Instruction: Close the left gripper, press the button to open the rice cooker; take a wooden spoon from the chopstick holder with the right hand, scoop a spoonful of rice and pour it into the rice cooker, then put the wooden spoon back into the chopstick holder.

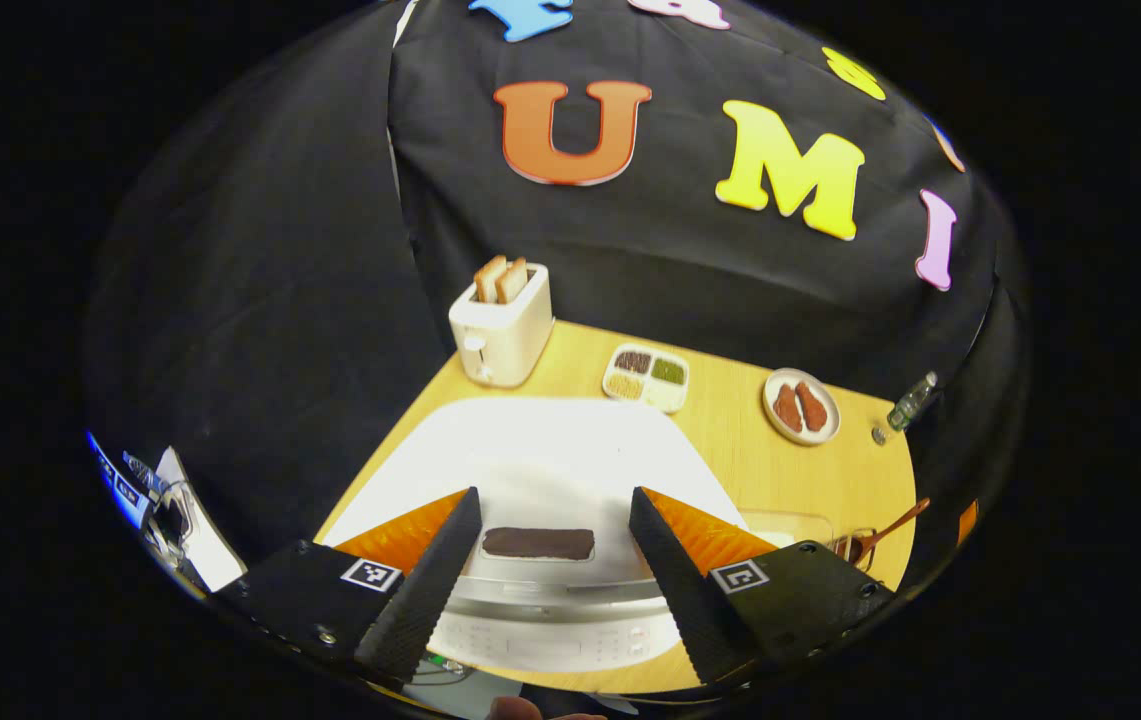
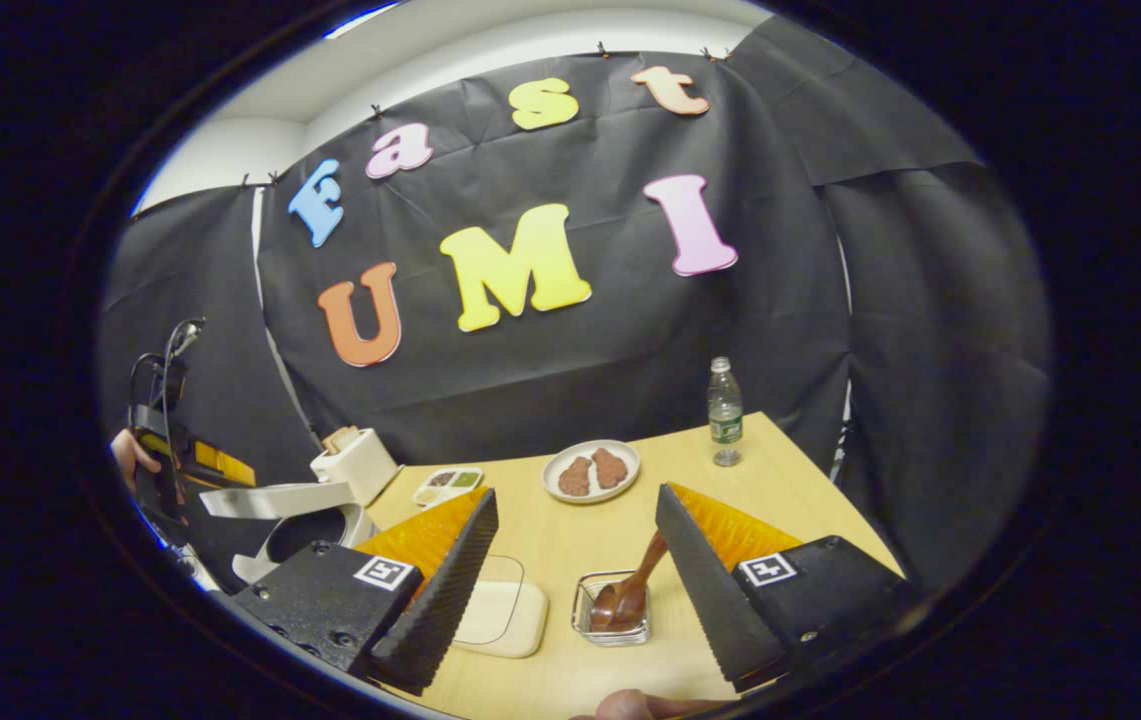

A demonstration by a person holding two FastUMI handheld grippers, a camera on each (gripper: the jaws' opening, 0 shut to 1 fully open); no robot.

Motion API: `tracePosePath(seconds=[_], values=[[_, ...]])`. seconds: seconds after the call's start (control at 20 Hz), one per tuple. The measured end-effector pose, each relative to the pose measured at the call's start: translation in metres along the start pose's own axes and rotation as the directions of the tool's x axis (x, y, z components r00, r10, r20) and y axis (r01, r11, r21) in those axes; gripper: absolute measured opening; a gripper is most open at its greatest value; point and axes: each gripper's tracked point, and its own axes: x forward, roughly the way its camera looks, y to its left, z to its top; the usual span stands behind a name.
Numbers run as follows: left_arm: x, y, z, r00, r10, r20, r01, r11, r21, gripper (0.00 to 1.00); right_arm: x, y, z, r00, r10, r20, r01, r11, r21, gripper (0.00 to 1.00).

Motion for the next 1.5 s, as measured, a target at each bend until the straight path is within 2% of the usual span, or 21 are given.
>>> tracePosePath(seconds=[0.15, 0.25, 0.4, 0.8, 0.9, 1.1, 1.25, 1.4, 1.5], values=[[0.005, -0.004, -0.037, 0.999, 0.008, -0.052, -0.009, 1.000, -0.013, 0.97, 0.008, 0.015, -0.011, 0.997, 0.067, -0.040, -0.068, 0.997, -0.025, 1.00], [0.009, -0.003, -0.046, 0.998, 0.009, -0.068, -0.011, 0.999, -0.033, 0.97, 0.006, 0.026, -0.009, 0.994, 0.104, -0.040, -0.106, 0.994, -0.037, 1.00], [0.019, -0.004, -0.058, 0.995, -0.005, -0.096, 0.000, 0.999, -0.053, 0.97, -0.001, 0.032, -0.006, 0.992, 0.125, -0.029, -0.127, 0.990, -0.061, 1.00], [0.030, 0.003, -0.076, 0.990, -0.019, -0.143, 0.016, 1.000, -0.022, 0.95, -0.042, 0.024, -0.016, 0.998, 0.057, -0.014, -0.057, 0.998, -0.030, 1.00], [0.028, 0.004, -0.080, 0.991, -0.025, -0.132, 0.028, 0.999, 0.022, 0.96, -0.052, 0.028, -0.022, 0.999, 0.044, -0.017, -0.045, 0.998, -0.035, 1.00], [0.027, 0.001, -0.072, 0.998, -0.053, -0.037, 0.054, 0.998, 0.043, 0.96, -0.079, 0.047, -0.019, 0.999, 0.033, -0.003, -0.033, 0.999, -0.041, 0.99], [0.010, 0.004, -0.056, 0.993, -0.071, 0.097, 0.068, 0.997, 0.036, 0.93, -0.102, 0.057, -0.004, 1.000, 0.004, 0.029, -0.001, 0.995, -0.100, 1.00], [-0.041, -0.006, -0.035, 0.965, -0.123, 0.233, 0.107, 0.991, 0.082, 0.93, -0.127, 0.072, 0.018, 0.995, -0.015, 0.096, 0.032, 0.984, -0.174, 0.99], [-0.082, -0.019, -0.020, 0.924, -0.178, 0.338, 0.154, 0.983, 0.096, 0.95, -0.143, 0.086, 0.026, 0.992, -0.017, 0.128, 0.041, 0.982, -0.183, 1.00]])
